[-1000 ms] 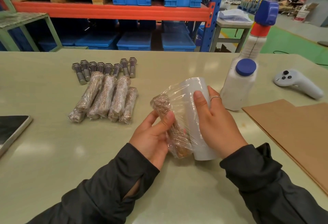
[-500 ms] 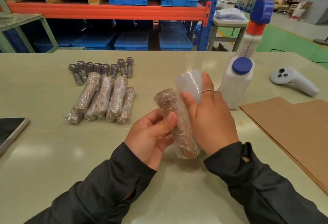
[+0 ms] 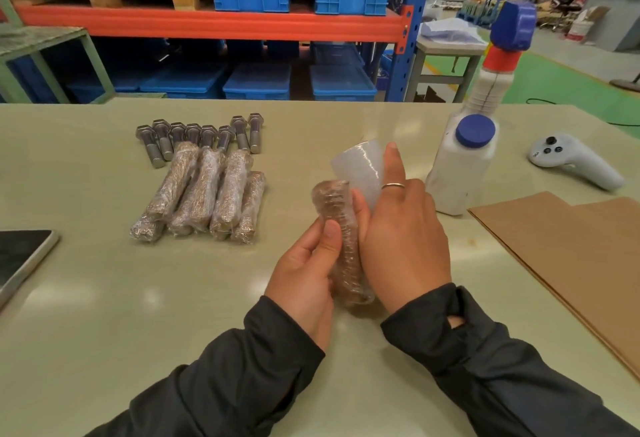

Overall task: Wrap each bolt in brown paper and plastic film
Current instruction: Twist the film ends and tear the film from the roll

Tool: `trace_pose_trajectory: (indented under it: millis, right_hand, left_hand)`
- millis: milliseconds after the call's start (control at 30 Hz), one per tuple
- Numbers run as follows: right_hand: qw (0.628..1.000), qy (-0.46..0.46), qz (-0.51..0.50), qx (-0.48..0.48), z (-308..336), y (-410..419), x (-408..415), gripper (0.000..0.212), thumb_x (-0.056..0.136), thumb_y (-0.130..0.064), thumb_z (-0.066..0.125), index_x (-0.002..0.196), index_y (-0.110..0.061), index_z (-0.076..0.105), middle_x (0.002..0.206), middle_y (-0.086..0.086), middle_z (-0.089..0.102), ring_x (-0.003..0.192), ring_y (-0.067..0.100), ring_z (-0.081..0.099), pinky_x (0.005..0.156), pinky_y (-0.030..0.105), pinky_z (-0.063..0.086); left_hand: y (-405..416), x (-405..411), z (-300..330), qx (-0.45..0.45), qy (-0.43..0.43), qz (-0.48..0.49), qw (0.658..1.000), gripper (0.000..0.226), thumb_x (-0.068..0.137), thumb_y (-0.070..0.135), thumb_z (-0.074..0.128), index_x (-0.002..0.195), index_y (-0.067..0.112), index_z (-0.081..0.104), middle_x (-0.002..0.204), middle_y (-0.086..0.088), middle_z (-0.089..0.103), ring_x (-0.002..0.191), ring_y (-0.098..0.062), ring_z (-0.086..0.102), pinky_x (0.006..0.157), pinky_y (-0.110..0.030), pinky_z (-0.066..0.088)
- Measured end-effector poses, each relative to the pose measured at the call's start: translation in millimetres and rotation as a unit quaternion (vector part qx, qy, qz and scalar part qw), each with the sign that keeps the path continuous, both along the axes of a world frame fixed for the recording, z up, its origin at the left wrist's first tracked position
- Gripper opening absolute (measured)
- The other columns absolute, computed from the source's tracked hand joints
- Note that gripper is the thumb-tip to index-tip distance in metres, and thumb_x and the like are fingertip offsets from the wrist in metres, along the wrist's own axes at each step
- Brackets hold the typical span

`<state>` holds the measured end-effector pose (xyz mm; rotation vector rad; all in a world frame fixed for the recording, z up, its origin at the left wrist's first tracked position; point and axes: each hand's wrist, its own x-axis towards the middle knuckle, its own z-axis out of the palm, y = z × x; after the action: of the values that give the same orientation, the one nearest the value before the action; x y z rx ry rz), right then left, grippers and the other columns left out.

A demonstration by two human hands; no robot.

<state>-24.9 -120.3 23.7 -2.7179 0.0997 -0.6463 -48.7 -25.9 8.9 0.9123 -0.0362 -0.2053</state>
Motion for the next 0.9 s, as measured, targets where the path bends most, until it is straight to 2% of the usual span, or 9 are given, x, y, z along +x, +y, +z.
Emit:
trace_pose_trajectory:
  millis: [100,200,300,400,467,500,600,733,900]
  right_hand:
    - [0.999,-0.005,-0.005,0.038,0.3,-2.0,-0.9,0.078,0.083,-0.060,0.012,0.149,-0.023,-0.008,0.114,0.006,0.042,0.105,0.023,0.044,0.081,0.036,0.040]
    - [0.996,-0.012,0.011,0.085,-0.6,-2.8,-4.1,0.081,0.088,-0.060,0.029,0.148,-0.022,-0.009,0.120,0.005,0.041,0.111,0.022,0.042,0.089,0.035,0.039]
    - [0.990,0.004,0.031,0.140,0.5,-6.0,-6.4,0.090,0.083,-0.063,0.039,0.149,-0.023,-0.006,0.128,0.004,0.040,0.117,0.021,0.042,0.092,0.032,0.037]
    - [0.982,0.049,0.039,0.176,5.8,-16.6,-3.1,0.093,0.072,-0.073,0.041,0.144,-0.018,0.026,0.124,0.004,0.046,0.110,0.019,0.049,0.078,0.023,0.036]
    - [0.977,0.064,0.063,0.195,9.4,-24.2,-2.0,0.081,0.063,-0.078,0.041,0.119,-0.020,0.049,0.106,0.002,0.051,0.090,0.014,0.052,0.063,0.020,0.036]
    - [0.970,0.066,0.076,0.221,10.9,-26.4,-1.9,0.076,0.059,-0.080,0.042,0.109,-0.023,0.050,0.103,0.001,0.051,0.086,0.012,0.052,0.061,0.019,0.036]
    - [0.945,0.079,0.104,0.301,10.3,-28.8,-1.5,0.074,0.051,-0.080,0.039,0.104,-0.029,0.040,0.106,-0.002,0.050,0.088,0.009,0.053,0.067,0.022,0.041]
    - [0.920,0.093,0.117,0.362,5.5,-28.5,-0.7,0.047,0.065,-0.072,0.039,0.093,-0.034,0.037,0.089,-0.016,0.055,0.073,-0.007,0.057,0.056,0.012,0.043]
    - [0.922,0.075,0.118,0.361,5.0,-28.3,2.2,0.066,0.059,-0.075,0.039,0.109,-0.031,0.034,0.085,-0.019,0.055,0.069,-0.010,0.057,0.052,0.009,0.042]
  left_hand:
    - [-1.2,-1.4,-1.1,0.041,-0.022,-0.030,0.998,0.039,0.079,0.044,0.051,0.112,0.026,0.061,0.102,0.009,0.071,0.085,0.000,0.066,0.063,-0.015,0.050]
    - [-0.3,2.4,-2.8,0.068,-0.007,-0.064,0.996,0.042,0.068,0.040,0.074,0.106,0.025,0.064,0.107,0.000,0.069,0.093,-0.013,0.067,0.069,-0.025,0.053]
    - [0.8,5.9,-6.0,0.049,0.011,-0.051,0.997,0.045,0.054,0.028,0.075,0.095,0.012,0.063,0.088,-0.007,0.069,0.074,-0.019,0.068,0.059,-0.029,0.053]
    - [2.6,8.3,-6.9,0.043,0.016,-0.024,0.999,0.036,0.052,0.021,0.069,0.085,0.006,0.062,0.074,-0.005,0.067,0.062,-0.017,0.067,0.053,-0.030,0.055]
    - [3.9,10.2,-7.5,0.062,0.016,-0.008,0.998,0.036,0.053,0.018,0.069,0.086,0.006,0.063,0.075,-0.004,0.065,0.064,-0.016,0.066,0.055,-0.032,0.056]
    - [4.4,11.1,-7.2,0.069,0.018,-0.003,0.997,0.037,0.054,0.017,0.069,0.088,0.007,0.063,0.075,-0.003,0.065,0.064,-0.015,0.066,0.057,-0.032,0.056]
    - [6.8,12.6,-7.2,0.075,0.026,-0.004,0.997,0.033,0.056,0.018,0.068,0.087,0.008,0.062,0.069,0.001,0.066,0.061,-0.011,0.064,0.057,-0.029,0.056]
    - [10.7,14.7,-6.4,0.064,0.051,-0.004,0.997,0.025,0.062,0.021,0.065,0.083,0.009,0.064,0.067,0.000,0.065,0.054,-0.009,0.061,0.052,-0.025,0.053]
    - [14.7,16.4,-3.3,0.039,0.060,-0.011,0.997,0.023,0.066,0.021,0.062,0.085,0.009,0.067,0.077,-0.006,0.068,0.064,-0.015,0.065,0.051,-0.026,0.053]
